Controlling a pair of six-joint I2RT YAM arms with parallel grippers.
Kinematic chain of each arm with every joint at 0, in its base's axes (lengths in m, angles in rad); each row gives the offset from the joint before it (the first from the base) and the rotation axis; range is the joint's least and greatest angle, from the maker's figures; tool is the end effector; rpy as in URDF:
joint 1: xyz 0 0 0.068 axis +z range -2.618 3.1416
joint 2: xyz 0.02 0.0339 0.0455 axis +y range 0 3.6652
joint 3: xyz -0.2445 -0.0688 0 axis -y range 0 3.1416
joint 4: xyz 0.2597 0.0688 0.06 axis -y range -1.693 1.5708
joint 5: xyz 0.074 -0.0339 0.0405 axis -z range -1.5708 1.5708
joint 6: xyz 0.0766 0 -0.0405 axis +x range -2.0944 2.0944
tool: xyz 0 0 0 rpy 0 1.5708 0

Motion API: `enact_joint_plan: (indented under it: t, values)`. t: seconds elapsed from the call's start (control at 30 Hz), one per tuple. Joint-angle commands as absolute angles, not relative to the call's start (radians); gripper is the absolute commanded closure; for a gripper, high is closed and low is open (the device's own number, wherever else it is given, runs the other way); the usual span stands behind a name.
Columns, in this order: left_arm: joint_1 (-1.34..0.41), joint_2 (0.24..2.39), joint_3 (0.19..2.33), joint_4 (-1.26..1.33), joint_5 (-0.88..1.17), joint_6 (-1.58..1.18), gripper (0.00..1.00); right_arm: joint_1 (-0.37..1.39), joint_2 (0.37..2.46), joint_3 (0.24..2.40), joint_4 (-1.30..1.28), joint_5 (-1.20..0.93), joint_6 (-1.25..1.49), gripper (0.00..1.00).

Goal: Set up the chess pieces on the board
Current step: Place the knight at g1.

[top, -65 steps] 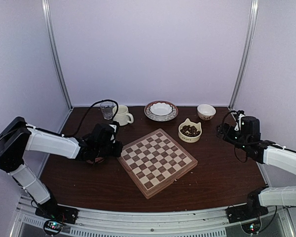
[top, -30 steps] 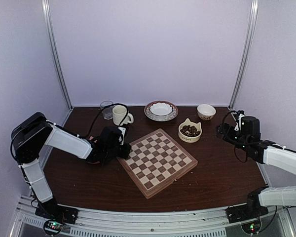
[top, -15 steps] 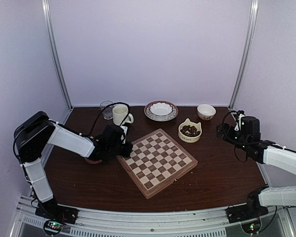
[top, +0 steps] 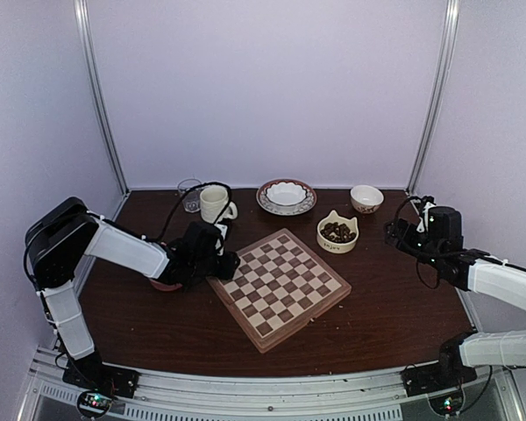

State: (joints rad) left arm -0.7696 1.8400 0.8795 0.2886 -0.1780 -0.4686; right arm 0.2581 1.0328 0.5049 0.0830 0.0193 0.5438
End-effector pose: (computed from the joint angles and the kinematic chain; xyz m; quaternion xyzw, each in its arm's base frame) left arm 0.2967 -0.2686 0.0778 0.0963 0.8928 -0.1859 0.3989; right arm 0.2761 0.0714 0.1797 0.1255 0.8363 0.2008 0.4945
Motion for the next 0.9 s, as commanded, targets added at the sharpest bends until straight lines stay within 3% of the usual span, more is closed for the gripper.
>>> enact_joint_plan:
  t: [0.0,0.2,0.43,0.57,0.87]
  values:
    - [-0.77,1.777,0.891,0.285,-0.18,-0.437,0.49,0.264,1.028,0.534,0.087,0.032,0.528,0.01]
    - [-0.77,1.612,0.857,0.185,-0.299,-0.422,0.33,0.264,1.022,0.534,0.083,0.033,0.526,0.01]
    - [-0.681,1.53,0.937,-0.255,-0.374,-0.554,0.48,0.264,1.009,0.533,0.078,0.041,0.524,0.01]
    - [-0.531,1.534,0.886,-0.251,-0.121,-0.536,0.48,0.264,1.008,0.532,0.075,0.039,0.524,0.01]
    - [-0.507,1.59,0.957,-0.358,-0.186,-0.388,0.51,0.264,1.006,0.533,0.077,0.032,0.531,0.01]
